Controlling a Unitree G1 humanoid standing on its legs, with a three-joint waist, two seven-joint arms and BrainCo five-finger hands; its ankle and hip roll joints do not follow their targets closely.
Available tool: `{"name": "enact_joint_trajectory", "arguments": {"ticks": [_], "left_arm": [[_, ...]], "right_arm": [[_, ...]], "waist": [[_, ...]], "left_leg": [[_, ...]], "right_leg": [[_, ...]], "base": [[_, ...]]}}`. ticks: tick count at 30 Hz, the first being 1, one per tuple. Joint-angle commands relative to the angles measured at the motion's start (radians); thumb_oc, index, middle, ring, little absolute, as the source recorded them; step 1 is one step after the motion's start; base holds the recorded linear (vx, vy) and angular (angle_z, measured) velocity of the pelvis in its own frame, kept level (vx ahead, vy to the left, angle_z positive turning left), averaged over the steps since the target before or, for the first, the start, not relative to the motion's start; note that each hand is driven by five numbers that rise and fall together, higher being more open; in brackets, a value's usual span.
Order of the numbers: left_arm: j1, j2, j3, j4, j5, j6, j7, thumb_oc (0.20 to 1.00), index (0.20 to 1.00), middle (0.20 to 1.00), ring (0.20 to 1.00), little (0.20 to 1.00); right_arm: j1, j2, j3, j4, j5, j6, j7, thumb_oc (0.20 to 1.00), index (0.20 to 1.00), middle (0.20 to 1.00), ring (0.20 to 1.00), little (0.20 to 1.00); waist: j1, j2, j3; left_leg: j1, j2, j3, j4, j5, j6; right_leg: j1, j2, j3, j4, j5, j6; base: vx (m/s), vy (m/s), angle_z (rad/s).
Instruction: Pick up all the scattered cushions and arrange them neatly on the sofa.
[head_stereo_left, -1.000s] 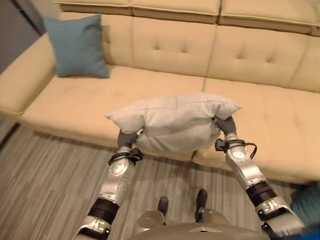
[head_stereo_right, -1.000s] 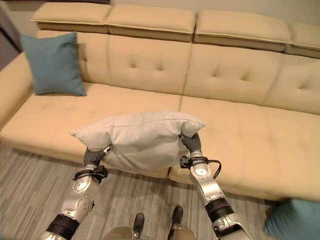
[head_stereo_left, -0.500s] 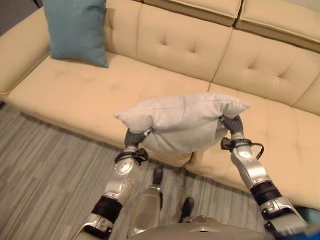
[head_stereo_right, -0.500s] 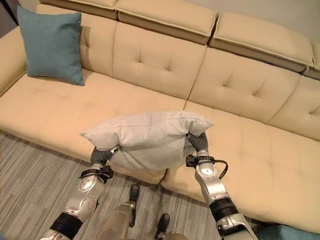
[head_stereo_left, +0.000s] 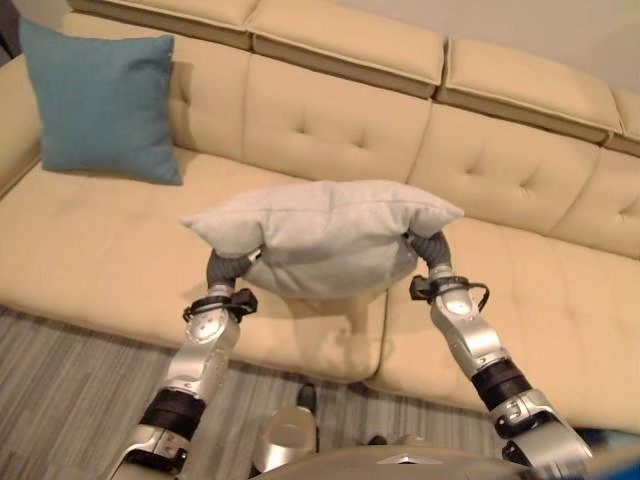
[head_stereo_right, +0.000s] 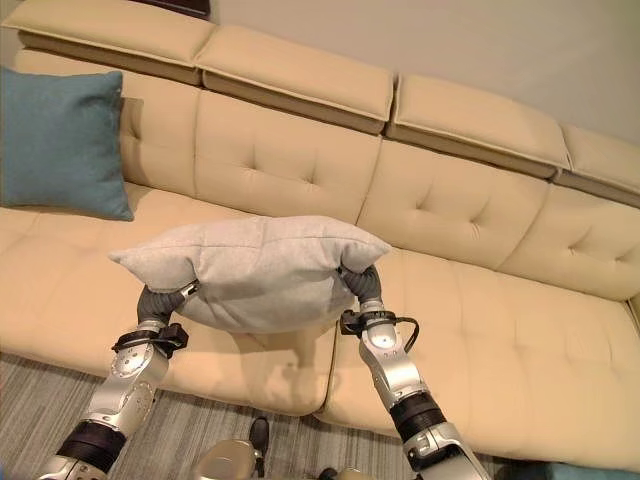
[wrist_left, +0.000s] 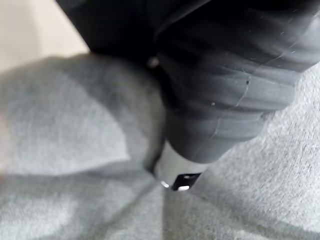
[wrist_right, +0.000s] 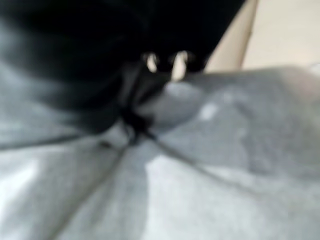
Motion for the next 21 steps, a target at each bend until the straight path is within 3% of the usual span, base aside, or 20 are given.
{"name": "enact_joint_trajectory", "arguments": {"ticks": [1, 2, 4, 9, 15, 21], "left_arm": [[-0.089, -0.067, -0.111, -0.133, 0.067, -0.078, -0.076, 0.200, 0.200, 0.200, 0.200, 0.200], [-0.089, -0.067, -0.111, -0.133, 0.067, -0.078, -0.076, 0.200, 0.200, 0.200, 0.200, 0.200], [-0.106, -0.088, -0.125, -0.129, 0.062, -0.078, -0.075, 0.200, 0.200, 0.200, 0.200, 0.200], [-0.155, -0.104, -0.134, -0.117, 0.073, -0.079, -0.063, 0.200, 0.200, 0.200, 0.200, 0.200], [-0.217, -0.113, -0.137, -0.113, 0.080, -0.087, -0.043, 0.200, 0.200, 0.200, 0.200, 0.200], [-0.364, -0.093, -0.134, -0.085, 0.088, -0.116, 0.020, 0.200, 0.200, 0.200, 0.200, 0.200]], "right_arm": [[-0.076, 0.035, 0.037, -0.093, -0.009, -0.092, 0.062, 0.200, 0.200, 0.200, 0.200, 0.200], [-0.076, 0.035, 0.037, -0.093, -0.009, -0.092, 0.062, 0.200, 0.200, 0.200, 0.200, 0.200], [-0.057, 0.013, 0.031, -0.115, -0.017, -0.094, 0.052, 0.200, 0.200, 0.200, 0.200, 0.200], [-0.054, -0.009, 0.020, -0.136, -0.012, -0.097, 0.045, 0.200, 0.200, 0.200, 0.200, 0.200], [-0.070, -0.031, 0.010, -0.155, -0.019, -0.096, 0.029, 0.200, 0.200, 0.200, 0.200, 0.200], [-0.213, -0.035, 0.027, -0.163, -0.041, -0.100, -0.027, 0.200, 0.200, 0.200, 0.200, 0.200]], "waist": [[0.010, -0.002, -0.069], [0.009, -0.002, -0.069], [-0.019, -0.005, -0.080], [-0.048, 0.000, -0.081], [-0.075, -0.002, -0.081], [-0.088, 0.001, -0.065]], "left_leg": [[-0.016, -0.009, -0.170, 0.140, -0.155, -0.045], [-0.017, -0.009, -0.172, 0.142, -0.155, -0.045], [-0.027, 0.016, -0.174, 0.167, -0.162, -0.083], [-0.046, 0.046, -0.165, 0.165, -0.152, -0.105], [-0.050, 0.061, -0.167, 0.109, -0.127, -0.119], [-0.111, 0.068, -0.158, 0.094, -0.115, -0.119]], "right_leg": [[-0.008, 0.029, -0.035, -0.084, 0.110, -0.022], [-0.008, 0.029, -0.037, -0.085, 0.111, -0.022], [0.014, 0.039, -0.083, -0.124, 0.113, -0.033], [0.035, 0.058, -0.118, -0.157, 0.099, -0.047], [0.021, 0.075, -0.116, -0.197, 0.099, -0.057], [-0.047, 0.088, -0.090, -0.202, 0.115, -0.059]], "base": [[0.17, -0.077, 0.26], [0.18, -0.112, 0.26], [0.18, -0.123, 0.48], [0.09, -0.080, 0.28], [0.04, -0.039, 0.03], [-0.02, -0.011, -0.08]]}}
